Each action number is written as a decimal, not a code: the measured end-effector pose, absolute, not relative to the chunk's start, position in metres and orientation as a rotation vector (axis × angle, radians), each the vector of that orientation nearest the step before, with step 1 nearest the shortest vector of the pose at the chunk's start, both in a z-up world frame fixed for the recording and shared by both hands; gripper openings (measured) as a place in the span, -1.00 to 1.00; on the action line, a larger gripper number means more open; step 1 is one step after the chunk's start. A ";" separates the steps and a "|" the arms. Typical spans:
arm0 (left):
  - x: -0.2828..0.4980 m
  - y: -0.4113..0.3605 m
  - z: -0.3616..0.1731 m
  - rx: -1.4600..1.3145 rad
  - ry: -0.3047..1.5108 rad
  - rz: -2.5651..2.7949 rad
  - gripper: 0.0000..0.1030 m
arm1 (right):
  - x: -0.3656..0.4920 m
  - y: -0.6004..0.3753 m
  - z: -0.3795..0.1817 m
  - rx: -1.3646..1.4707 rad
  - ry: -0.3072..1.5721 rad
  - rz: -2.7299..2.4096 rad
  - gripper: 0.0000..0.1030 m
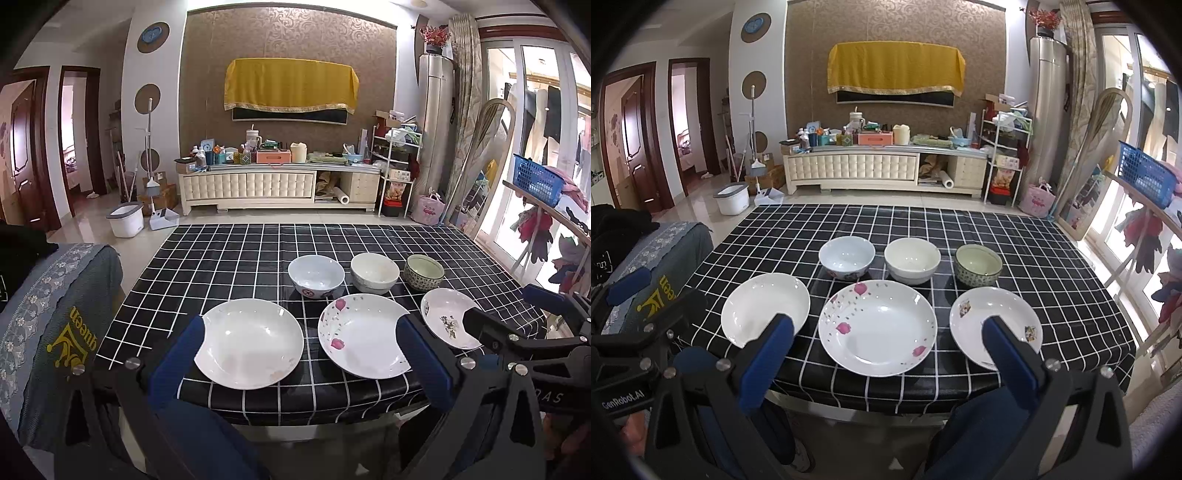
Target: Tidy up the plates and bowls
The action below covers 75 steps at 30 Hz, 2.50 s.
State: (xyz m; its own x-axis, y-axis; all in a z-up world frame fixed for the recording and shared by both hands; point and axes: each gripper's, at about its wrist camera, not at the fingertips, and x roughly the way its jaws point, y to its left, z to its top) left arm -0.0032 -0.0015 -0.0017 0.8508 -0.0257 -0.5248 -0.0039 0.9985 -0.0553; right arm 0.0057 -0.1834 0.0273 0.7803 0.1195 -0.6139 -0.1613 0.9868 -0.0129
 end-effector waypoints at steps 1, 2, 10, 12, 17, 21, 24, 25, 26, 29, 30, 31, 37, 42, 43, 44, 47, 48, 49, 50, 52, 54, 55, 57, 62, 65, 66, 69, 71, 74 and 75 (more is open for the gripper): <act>-0.003 -0.002 -0.002 -0.055 0.554 -0.011 0.99 | 0.005 -0.182 0.027 -0.067 0.658 0.151 1.00; -0.003 -0.001 -0.002 -0.055 0.553 -0.011 0.99 | 0.005 -0.182 0.027 -0.067 0.659 0.151 1.00; -0.003 -0.002 -0.002 -0.055 0.559 -0.016 0.99 | 0.005 -0.183 0.027 -0.070 0.664 0.149 1.00; -0.004 -0.003 -0.002 -0.055 0.562 -0.017 0.99 | 0.004 -0.183 0.027 -0.072 0.665 0.148 1.00; -0.004 -0.003 -0.002 -0.055 0.561 -0.018 0.99 | 0.004 -0.184 0.028 -0.069 0.668 0.148 1.00; -0.004 -0.003 -0.002 -0.054 0.560 -0.018 0.99 | 0.004 -0.183 0.028 -0.065 0.667 0.149 1.00; -0.002 -0.002 -0.002 -0.052 0.561 -0.017 0.99 | 0.004 -0.183 0.028 -0.067 0.667 0.147 1.00; -0.002 -0.002 -0.002 -0.053 0.561 -0.017 0.99 | 0.003 -0.183 0.028 -0.068 0.666 0.147 1.00; -0.002 -0.002 -0.002 -0.053 0.561 -0.018 0.99 | 0.003 -0.183 0.028 -0.068 0.666 0.146 1.00; -0.002 -0.003 -0.002 -0.054 0.560 -0.018 0.99 | 0.004 -0.183 0.027 -0.066 0.667 0.147 1.00; -0.002 -0.003 -0.002 -0.053 0.560 -0.017 0.99 | 0.004 -0.183 0.027 -0.066 0.666 0.147 1.00; -0.002 -0.003 -0.002 -0.052 0.560 -0.017 0.99 | 0.004 -0.183 0.027 -0.066 0.668 0.146 1.00; 0.002 -0.002 0.000 -0.052 0.562 -0.020 0.99 | 0.009 -0.181 0.031 -0.063 0.672 0.146 1.00; 0.013 0.003 0.006 -0.030 0.576 -0.003 0.99 | 0.022 -0.176 0.038 -0.059 0.665 0.153 1.00; 0.016 0.005 0.007 -0.027 0.578 -0.002 0.99 | 0.027 -0.175 0.039 -0.063 0.667 0.156 1.00; 0.019 0.008 0.008 -0.027 0.581 -0.001 0.99 | 0.032 -0.172 0.040 -0.067 0.670 0.159 1.00; 0.030 0.021 0.010 -0.026 0.593 0.022 0.99 | 0.048 -0.161 0.041 -0.076 0.680 0.183 1.00; 0.035 0.026 0.010 -0.023 0.602 0.035 0.99 | 0.054 -0.157 0.041 -0.078 0.680 0.190 1.00; 0.041 0.033 0.010 -0.022 0.612 0.049 0.99 | 0.060 -0.152 0.041 -0.081 0.682 0.196 1.00; 0.047 0.040 0.009 -0.025 0.621 0.063 0.99 | 0.066 -0.147 0.041 -0.087 0.684 0.207 1.00; 0.056 0.054 0.007 -0.042 0.638 0.081 0.99 | 0.079 -0.136 0.038 -0.093 0.694 0.244 1.00; 0.067 0.071 0.004 -0.064 0.662 0.103 0.99 | 0.093 -0.124 0.034 -0.090 0.703 0.276 1.00; 0.072 0.080 0.002 -0.079 0.673 0.120 0.99 | 0.100 -0.117 0.032 -0.091 0.711 0.299 1.00; 0.082 0.096 -0.002 -0.100 0.691 0.140 0.99 | 0.112 -0.104 0.026 -0.101 0.734 0.333 1.00; 0.103 0.127 -0.019 -0.123 0.733 0.171 0.99 | 0.146 -0.072 0.003 -0.133 0.807 0.396 1.00; 0.115 0.138 -0.036 -0.108 0.771 0.172 0.99 | 0.163 -0.059 -0.015 -0.131 0.861 0.437 1.00; 0.120 0.140 -0.043 -0.112 0.788 0.170 0.99 | 0.165 -0.055 -0.019 -0.128 0.874 0.444 1.00; 0.133 0.151 -0.065 -0.156 0.852 0.171 0.99 | 0.177 -0.046 -0.039 -0.133 0.935 0.474 1.00; 0.141 0.158 -0.083 -0.189 0.895 0.171 0.99 | 0.183 -0.040 -0.054 -0.154 0.969 0.505 0.94; 0.148 0.161 -0.104 -0.223 0.944 0.150 0.99 | 0.188 -0.032 -0.073 -0.194 1.008 0.525 0.73; 0.151 0.162 -0.110 -0.230 0.962 0.142 0.99 | 0.190 -0.031 -0.079 -0.193 1.024 0.536 0.66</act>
